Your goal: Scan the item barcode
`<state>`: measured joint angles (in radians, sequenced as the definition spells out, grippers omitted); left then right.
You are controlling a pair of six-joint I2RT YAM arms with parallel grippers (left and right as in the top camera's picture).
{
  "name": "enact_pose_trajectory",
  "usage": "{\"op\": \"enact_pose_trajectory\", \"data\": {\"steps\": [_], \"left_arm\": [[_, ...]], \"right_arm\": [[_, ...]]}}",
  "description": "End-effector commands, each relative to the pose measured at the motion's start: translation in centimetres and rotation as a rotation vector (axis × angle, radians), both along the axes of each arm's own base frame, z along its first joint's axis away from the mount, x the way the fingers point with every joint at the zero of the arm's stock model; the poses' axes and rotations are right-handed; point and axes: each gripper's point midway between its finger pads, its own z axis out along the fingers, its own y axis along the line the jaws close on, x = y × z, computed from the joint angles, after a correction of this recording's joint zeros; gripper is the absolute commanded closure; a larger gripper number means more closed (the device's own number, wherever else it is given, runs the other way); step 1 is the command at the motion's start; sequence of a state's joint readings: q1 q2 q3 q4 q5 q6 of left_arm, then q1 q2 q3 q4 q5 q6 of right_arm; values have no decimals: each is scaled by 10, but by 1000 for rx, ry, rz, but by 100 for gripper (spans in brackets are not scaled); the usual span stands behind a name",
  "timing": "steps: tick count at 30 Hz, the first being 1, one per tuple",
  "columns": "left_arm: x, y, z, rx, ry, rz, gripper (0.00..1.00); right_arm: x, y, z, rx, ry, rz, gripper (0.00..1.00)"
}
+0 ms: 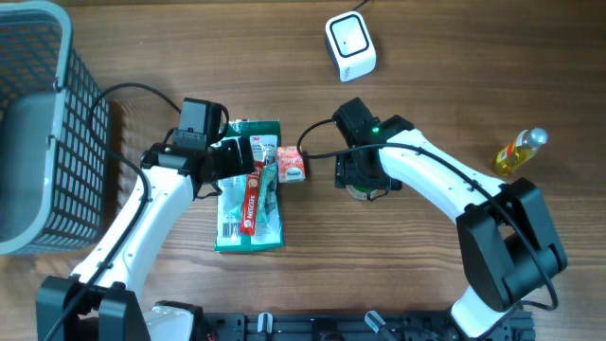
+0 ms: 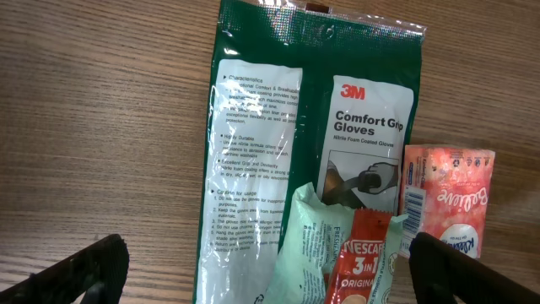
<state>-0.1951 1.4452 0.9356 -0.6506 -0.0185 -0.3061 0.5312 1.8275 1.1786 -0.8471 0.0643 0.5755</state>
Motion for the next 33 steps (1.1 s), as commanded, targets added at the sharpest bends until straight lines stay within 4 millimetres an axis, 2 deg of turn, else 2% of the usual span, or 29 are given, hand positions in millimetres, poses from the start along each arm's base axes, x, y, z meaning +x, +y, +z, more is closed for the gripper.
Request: {"op": "enact_pose_trajectory", "data": {"steps": [1,7,11,15,16,17,18,19,20,24,28,30,33], "left_arm": [[5,1,11,-3,-32,18,0],[5,1,11,-3,-32,18,0],[5,1,11,-3,-32,18,0],[5,1,11,-3,-32,18,0],[5,1,11,-3,-32,18,0],[5,1,11,-3,-32,18,0],[5,1,11,-3,-32,18,0],[5,1,11,-3,-33,18,0],[5,1,11,-3,-33,18,0],[5,1,11,-3,-33,18,0],[5,1,11,-3,-32,18,0],[5,1,11,-4,-33,18,0],[5,1,11,-3,-32,18,0]], "right_arm": [[-1,-5,-11,-28,16,-9,15],[-1,-4,-14,-30,18,-4,15],[-1,-4,-14,-30,19,-3,22],[-2,-5,-11,-29,25,-4,25],[-2,-6,-5,-23,20,-8,32],[-1,-5,0,-8,18,-14,42],[-1,-4,4,10,17,-17,57],[0,-2,11,52,17,-28,67],[0,1,18,100,20,-39,70],[-6,14,37,274,68,-65,70],[-30,34,51,456,213,-79,67],[-38,25,49,419,246,-98,64],[-34,2,41,284,206,-113,63]]}}
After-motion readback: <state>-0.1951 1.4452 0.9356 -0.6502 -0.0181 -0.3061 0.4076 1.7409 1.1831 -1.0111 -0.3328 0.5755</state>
